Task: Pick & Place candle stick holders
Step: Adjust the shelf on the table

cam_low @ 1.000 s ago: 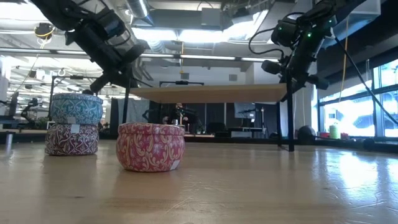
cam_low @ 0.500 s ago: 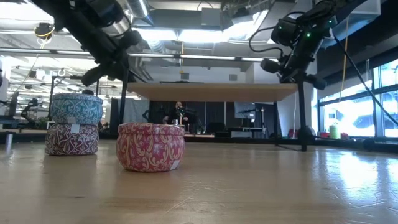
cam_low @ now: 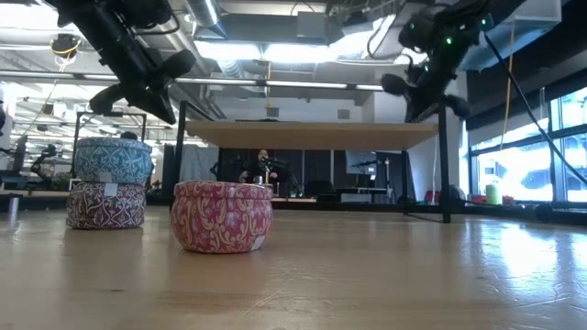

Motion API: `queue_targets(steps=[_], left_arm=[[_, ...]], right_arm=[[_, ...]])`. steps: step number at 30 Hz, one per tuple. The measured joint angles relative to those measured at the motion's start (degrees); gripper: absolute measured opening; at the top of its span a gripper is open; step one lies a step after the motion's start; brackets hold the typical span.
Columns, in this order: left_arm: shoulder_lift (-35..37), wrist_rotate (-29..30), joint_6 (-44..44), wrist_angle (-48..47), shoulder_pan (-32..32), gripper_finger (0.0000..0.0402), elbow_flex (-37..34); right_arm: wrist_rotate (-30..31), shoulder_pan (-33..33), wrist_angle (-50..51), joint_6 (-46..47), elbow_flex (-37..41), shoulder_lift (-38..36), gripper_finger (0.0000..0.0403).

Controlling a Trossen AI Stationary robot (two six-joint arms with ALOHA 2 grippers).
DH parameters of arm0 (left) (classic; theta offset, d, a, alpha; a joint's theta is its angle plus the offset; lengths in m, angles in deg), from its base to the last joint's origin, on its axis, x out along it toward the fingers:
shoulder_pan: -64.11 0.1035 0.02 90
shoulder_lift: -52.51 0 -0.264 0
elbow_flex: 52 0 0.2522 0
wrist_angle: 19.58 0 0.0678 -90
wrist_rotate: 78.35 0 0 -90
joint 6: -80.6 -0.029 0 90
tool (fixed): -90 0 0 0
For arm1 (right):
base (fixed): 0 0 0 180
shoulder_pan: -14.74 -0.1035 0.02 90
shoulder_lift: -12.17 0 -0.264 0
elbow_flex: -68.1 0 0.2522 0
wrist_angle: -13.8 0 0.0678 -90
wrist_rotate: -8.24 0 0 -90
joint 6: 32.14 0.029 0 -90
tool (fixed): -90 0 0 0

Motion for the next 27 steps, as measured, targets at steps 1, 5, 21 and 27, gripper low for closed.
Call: queue_targets(steps=[1,5,21,27], left_arm=[[0.0,0.0,-0.1,-0.1,0.0,0.0001,0.0],[0.0,0.6,-0.5,0.0,0.0,0.0001,0.0],[12.1,10.0,-4.4,-3.3,0.0,0.0001,0.0],[14.5,8.6,-4.8,-3.2,0.0,0.0001,0.0]], right_arm=[[0.0,0.0,-0.4,-1.6,-1.6,0.0,0.0000],[-6.6,-0.9,-1.1,-8.6,-7.7,0.0,0.0000],[-26.6,-22.3,5.6,-25.7,-13.6,2.4,0.0000],[-23.7,-29.0,10.7,-27.6,-20.6,11.7,0.0000]])
